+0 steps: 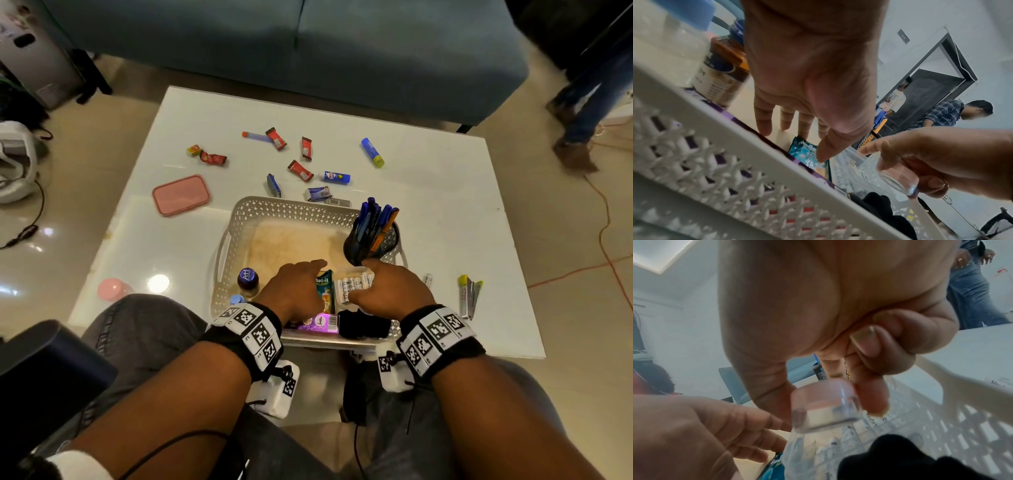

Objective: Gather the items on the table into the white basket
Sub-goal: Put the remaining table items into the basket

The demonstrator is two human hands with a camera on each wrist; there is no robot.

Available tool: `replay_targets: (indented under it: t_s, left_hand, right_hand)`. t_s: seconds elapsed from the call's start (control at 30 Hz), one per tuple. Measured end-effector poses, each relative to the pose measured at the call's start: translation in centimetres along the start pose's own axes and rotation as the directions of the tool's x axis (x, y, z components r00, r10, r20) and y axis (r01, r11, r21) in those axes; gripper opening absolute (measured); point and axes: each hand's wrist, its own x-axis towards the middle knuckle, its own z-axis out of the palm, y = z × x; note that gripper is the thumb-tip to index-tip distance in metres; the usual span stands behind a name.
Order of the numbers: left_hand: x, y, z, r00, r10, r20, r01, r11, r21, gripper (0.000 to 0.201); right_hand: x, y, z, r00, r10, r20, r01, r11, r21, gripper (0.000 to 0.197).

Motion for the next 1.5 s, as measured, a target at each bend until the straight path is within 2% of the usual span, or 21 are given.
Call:
replay_targets:
  t_s: [0.07, 0.17, 0.3, 0.37, 0.5, 0.6, 0.67, 0.77, 0.83, 0.93, 1.07, 1.2, 1.5]
  left_hand:
    - [0.1, -0.1, -0.1, 1.0, -0.005, 0.006, 0.006, 1.0, -0.023, 0.084]
    - [0.1, 0.1, -0.1, 1.0, -0.007, 0.005, 0.007, 0.996, -0.087, 0.082]
    - [0.0, -0.4, -0.5, 0.998, -0.046, -0.033, 0.039, 0.982, -0.184, 0.078]
    - [-0.2, -0.7, -0.8, 0.997, -0.051, -0.061, 0.037, 0.977, -0.211, 0.069]
    - [-0.6, -0.7, -1.2, 0.984, -0.05, -0.173, -0.01, 0.943, -0.333, 0.033]
    - [-1.2, -0.6, -1.7, 0.984, -0.045, -0.172, -0.021, 0.932, -0.361, 0.037]
    - [-1.7, -0.6, -2.4, 0.969, -0.069, -0.238, -0.015, 0.942, -0.334, 0.037]
    - [-2.8, -0.5, -4.3, 0.928, -0.092, -0.362, -0.059, 0.921, -0.385, 0.031]
    - [-3.7, -0.6, -5.9, 0.901, -0.125, -0.415, -0.123, 0.844, -0.521, 0.022]
    - [-4.7, -1.2, -7.8, 0.886, -0.201, -0.418, -0.147, 0.733, -0.664, 0.011]
    - [-4.6, -2.2, -8.2, 0.879, -0.257, -0.401, -0.135, 0.672, -0.728, 0.007]
    - [-4.1, -2.3, -7.4, 0.908, -0.226, -0.353, -0.099, 0.703, -0.704, 0.009]
    - [-4.5, -1.8, -7.9, 0.926, -0.175, -0.335, -0.082, 0.773, -0.629, 0.024]
  right_hand:
    - [0.0, -0.1, 0.2, 1.0, 0.002, -0.022, -0.002, 1.0, -0.013, 0.063]
    - [-0.3, -0.3, 0.0, 0.992, 0.003, -0.125, -0.001, 1.0, 0.019, 0.057]
    - [-0.1, -1.6, -0.2, 0.965, -0.082, -0.248, 0.096, 0.994, 0.046, 0.044]
    - [0.5, -2.5, 0.2, 0.955, -0.132, -0.266, 0.15, 0.988, 0.047, 0.038]
    - [1.0, -4.4, 1.0, 0.927, -0.247, -0.281, 0.275, 0.959, 0.066, 0.028]
    - [1.1, -5.5, 1.3, 0.903, -0.313, -0.294, 0.356, 0.928, 0.108, 0.019]
    - [1.5, -5.8, 1.5, 0.898, -0.311, -0.313, 0.373, 0.913, 0.162, 0.022]
    - [2.2, -6.0, 2.0, 0.924, -0.291, -0.249, 0.344, 0.917, 0.201, 0.035]
    - [2.5, -6.3, 2.4, 0.931, -0.306, -0.199, 0.338, 0.927, 0.159, 0.041]
    - [2.8, -7.1, 3.5, 0.919, -0.371, -0.131, 0.377, 0.926, 0.023, 0.045]
    - [3.0, -8.1, 5.1, 0.924, -0.383, -0.015, 0.38, 0.921, -0.08, 0.047]
    - [3.3, -8.2, 5.9, 0.926, -0.375, 0.042, 0.377, 0.924, -0.061, 0.044]
    - [3.7, -7.4, 5.7, 0.921, -0.39, 0.006, 0.39, 0.921, -0.001, 0.038]
